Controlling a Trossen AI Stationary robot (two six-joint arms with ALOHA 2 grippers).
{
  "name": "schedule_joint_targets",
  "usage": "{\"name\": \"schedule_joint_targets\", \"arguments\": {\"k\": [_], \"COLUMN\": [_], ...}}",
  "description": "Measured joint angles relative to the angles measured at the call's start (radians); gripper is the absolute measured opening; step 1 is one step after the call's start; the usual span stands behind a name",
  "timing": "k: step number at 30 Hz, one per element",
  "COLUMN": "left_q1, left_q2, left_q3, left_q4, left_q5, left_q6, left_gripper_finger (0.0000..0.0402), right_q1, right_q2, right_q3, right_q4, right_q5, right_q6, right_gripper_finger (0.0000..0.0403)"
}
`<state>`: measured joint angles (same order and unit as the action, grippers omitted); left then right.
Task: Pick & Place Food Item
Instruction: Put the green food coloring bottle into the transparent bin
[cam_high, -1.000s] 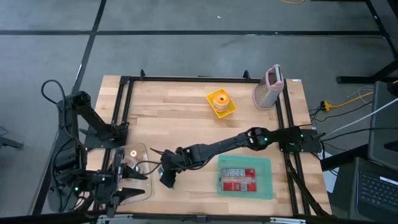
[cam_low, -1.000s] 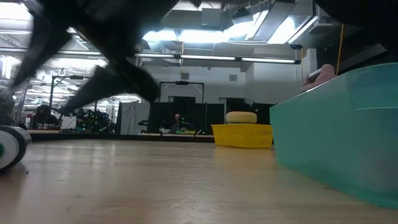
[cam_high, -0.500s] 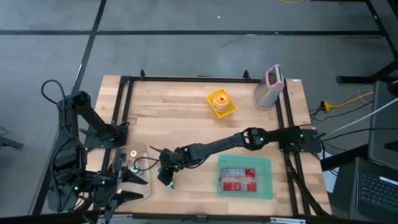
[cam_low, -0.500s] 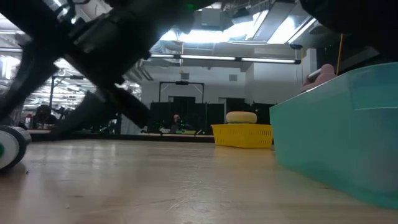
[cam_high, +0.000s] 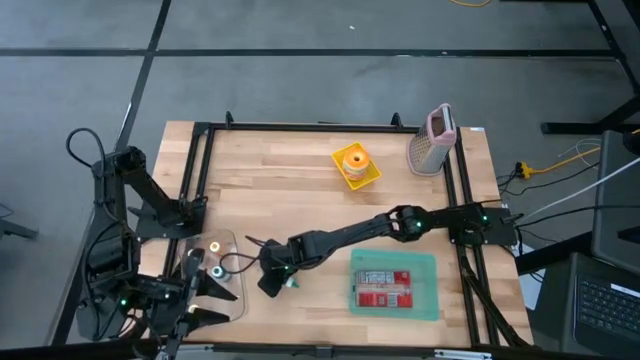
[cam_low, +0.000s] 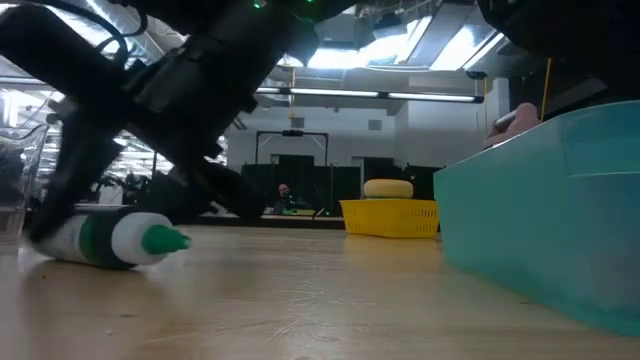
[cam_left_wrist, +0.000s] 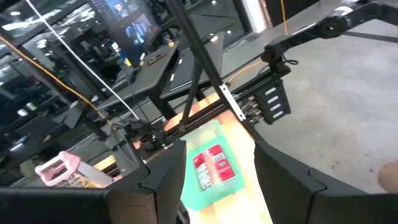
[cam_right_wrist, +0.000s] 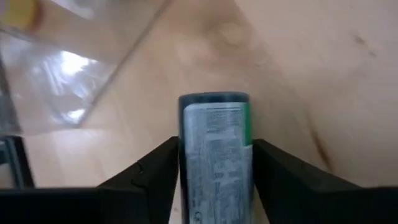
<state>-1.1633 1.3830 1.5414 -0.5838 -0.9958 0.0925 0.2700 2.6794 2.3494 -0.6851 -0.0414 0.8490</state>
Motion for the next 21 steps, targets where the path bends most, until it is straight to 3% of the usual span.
{"name": "schedule_joint_targets", "arguments": {"k": [7,13,21], "left_q1": [0.0,-0.001,-0.015], "left_q2": [0.0,0.0,0.001], "left_q3": [0.0,0.0,0.0], "left_q4": [-0.005,-0.035,-0.071], "left_q5": [0.004,0.004,-0.033], "left_q6": [0.0,0.0,-0.009], "left_gripper_finger": [0.0184,0.0184,0.0184], "right_q1": [-0.006,-0.008,0.001], "right_q2": [-0.007,-0.031,-0.187], "right_q3": [0.0,-0.006,-0.016], "right_q4": [-0.12,-0.112,-0.112], "right_q5": [0.005,0.027,0.226], "right_q6": [-0.045,-0.093,-0.186], "right_gripper_finger": [0.0137,0.009,0.0088]}}
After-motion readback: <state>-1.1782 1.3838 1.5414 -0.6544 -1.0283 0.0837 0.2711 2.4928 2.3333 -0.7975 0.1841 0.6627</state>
